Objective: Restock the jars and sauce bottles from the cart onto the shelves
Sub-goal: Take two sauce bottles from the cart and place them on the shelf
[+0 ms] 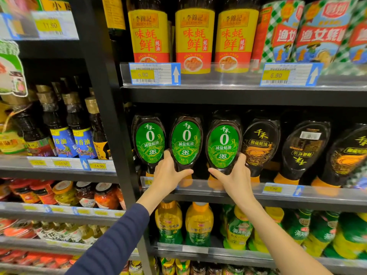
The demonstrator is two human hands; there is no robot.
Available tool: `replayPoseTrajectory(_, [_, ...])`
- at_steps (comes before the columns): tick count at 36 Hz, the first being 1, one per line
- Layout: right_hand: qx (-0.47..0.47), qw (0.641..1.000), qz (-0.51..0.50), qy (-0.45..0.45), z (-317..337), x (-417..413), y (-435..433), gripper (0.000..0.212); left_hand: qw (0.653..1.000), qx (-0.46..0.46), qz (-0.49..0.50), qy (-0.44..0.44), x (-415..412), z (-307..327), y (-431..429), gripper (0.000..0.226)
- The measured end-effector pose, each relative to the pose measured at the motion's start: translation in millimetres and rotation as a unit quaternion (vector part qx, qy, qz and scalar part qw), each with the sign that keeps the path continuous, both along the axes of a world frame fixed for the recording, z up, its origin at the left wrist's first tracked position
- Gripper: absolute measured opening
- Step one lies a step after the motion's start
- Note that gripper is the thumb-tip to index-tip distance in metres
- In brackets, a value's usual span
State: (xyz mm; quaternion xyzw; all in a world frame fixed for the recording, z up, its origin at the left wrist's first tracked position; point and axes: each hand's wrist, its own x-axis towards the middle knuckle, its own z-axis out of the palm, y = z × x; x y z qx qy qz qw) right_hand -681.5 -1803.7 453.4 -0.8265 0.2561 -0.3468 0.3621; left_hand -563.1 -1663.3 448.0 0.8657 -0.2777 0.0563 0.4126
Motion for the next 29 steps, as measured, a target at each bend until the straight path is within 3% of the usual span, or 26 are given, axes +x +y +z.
replayPoseTrajectory(6, [-0.044, 0.998, -0.021, 0.050, 2.3, -0.2, -2.1, 0.080, 1.000, 0.008, 0.015, -0.010, -3.9, -0.9, 4.3, 0.068])
replayPoseTrajectory(15, [-0.069, 0.995, -0.036, 0.064, 3.4, -4.7, -2.1, 0.082, 0.996, 0.055, 0.051, -0.046, -3.4, -1.4, 9.1, 0.068])
replayPoseTrajectory(18, [-0.067, 0.995, -0.030, 0.070, 4.7, -5.6, -2.8, 0.082, 0.995, 0.062, 0.057, -0.049, -5.2, -1.0, 10.3, 0.058])
replayPoseTrajectory(29, [-0.037, 0.996, 0.002, 0.087, 6.9, -5.5, -9.4, 0.072, 0.990, 0.097, 0.085, -0.061, -2.3, -5.0, 10.9, 0.062])
